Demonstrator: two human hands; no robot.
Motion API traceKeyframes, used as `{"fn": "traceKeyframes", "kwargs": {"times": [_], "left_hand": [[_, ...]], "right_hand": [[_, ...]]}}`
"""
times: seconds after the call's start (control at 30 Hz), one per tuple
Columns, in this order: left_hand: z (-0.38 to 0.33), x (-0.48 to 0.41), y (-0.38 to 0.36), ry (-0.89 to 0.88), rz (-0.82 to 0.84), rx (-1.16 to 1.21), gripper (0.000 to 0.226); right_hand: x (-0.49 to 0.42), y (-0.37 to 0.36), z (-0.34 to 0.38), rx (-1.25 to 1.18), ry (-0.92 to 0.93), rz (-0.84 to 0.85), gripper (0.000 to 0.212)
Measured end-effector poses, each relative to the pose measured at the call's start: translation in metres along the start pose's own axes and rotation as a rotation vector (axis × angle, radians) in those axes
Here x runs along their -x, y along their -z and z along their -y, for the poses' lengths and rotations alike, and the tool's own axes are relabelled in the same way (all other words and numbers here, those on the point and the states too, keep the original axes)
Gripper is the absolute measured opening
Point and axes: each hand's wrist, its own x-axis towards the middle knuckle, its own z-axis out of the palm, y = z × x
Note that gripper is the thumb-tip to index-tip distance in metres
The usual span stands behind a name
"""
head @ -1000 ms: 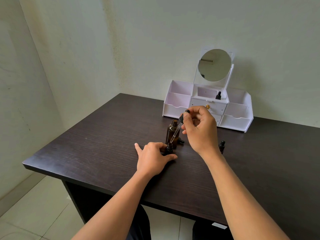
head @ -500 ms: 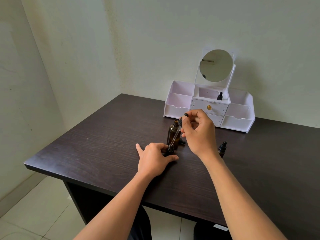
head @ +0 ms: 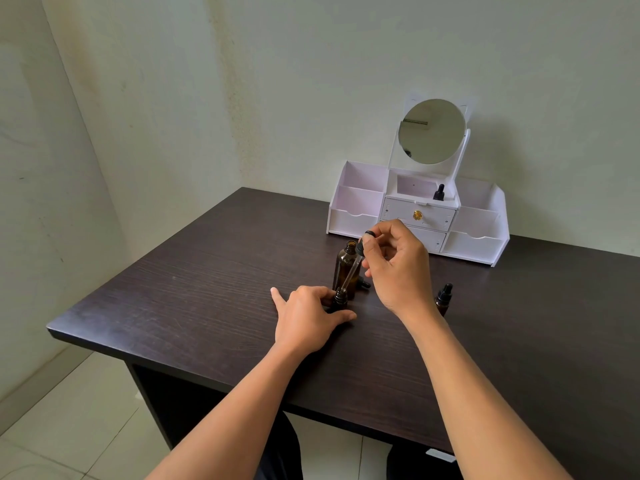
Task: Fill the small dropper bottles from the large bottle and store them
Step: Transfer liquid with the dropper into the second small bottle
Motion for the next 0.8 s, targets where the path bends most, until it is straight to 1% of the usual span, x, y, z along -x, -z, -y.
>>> {"fn": "traceKeyframes", "kwargs": {"times": [0.13, 0.23, 0.33, 0.43, 0.6, 0.8], "left_hand": [[-0.0004, 0.0008, 0.0008, -0.002, 0.000, -0.001, 0.040], [-0.0014, 0.0012, 0.0016, -0.001, 0.001, 0.003, 0.039], [-0.0009, 0.0008, 0.0013, 0.004, 0.004, 0.006, 0.040], [-0.0004, 0.0007, 0.0004, 0.004, 0.001, 0.006, 0.042], [-0.0017, 0.0009, 0.0011, -0.001, 0.007, -0.005, 0.042], [-0.0007, -0.0001, 0.0004, 0.001, 0.009, -0.002, 0.041]], "right_hand": [[-0.0002, -0.0006, -0.0024, 0.025, -0.007, 0.016, 0.007], [0.0010, -0.0003, -0.0023, 0.029, -0.015, 0.027, 0.002], [0.0024, -0.0006, -0.0002, -0.039, -0.058, 0.033, 0.007], [0.0023, -0.0012, -0.0006, -0.050, -0.077, 0.034, 0.017], [0.0014, -0.0021, -0.0013, -0.012, -0.072, 0.037, 0.011], [0.0002, -0.0032, -0.0016, -0.021, -0.075, 0.058, 0.014]]}}
